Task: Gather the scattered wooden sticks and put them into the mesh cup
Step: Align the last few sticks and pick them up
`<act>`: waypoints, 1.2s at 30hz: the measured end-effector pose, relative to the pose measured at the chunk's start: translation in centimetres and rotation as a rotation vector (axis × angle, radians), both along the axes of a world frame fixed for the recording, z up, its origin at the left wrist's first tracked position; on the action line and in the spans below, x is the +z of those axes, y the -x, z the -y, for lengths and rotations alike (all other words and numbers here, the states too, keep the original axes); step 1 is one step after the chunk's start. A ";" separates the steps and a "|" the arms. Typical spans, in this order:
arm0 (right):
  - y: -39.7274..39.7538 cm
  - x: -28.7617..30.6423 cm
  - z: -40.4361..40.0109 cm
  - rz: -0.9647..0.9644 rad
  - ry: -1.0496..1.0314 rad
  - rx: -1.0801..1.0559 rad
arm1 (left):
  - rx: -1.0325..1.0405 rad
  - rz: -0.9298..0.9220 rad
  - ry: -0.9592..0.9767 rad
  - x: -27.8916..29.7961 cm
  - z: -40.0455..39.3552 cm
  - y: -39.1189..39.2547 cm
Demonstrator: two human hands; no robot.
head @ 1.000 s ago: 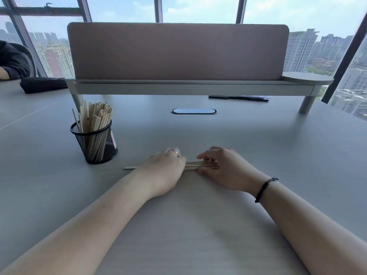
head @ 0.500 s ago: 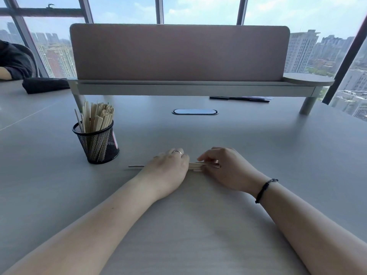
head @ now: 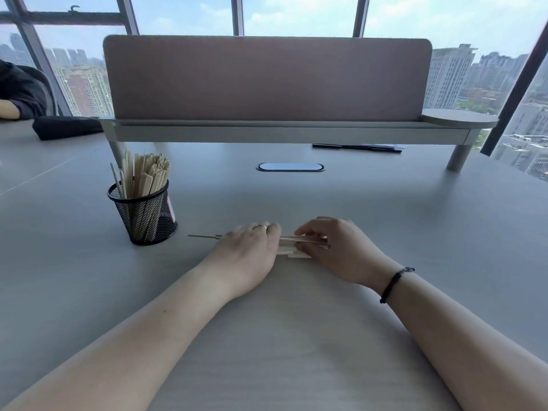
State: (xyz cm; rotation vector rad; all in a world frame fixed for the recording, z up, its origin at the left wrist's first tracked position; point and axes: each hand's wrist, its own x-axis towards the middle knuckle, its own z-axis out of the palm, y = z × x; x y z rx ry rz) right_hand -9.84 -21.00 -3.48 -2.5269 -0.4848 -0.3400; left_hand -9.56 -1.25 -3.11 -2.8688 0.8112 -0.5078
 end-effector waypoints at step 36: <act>0.2 0.3 0.2 -0.080 0.082 -0.012 | -0.040 0.113 0.940 2.5 -5.2 -1.6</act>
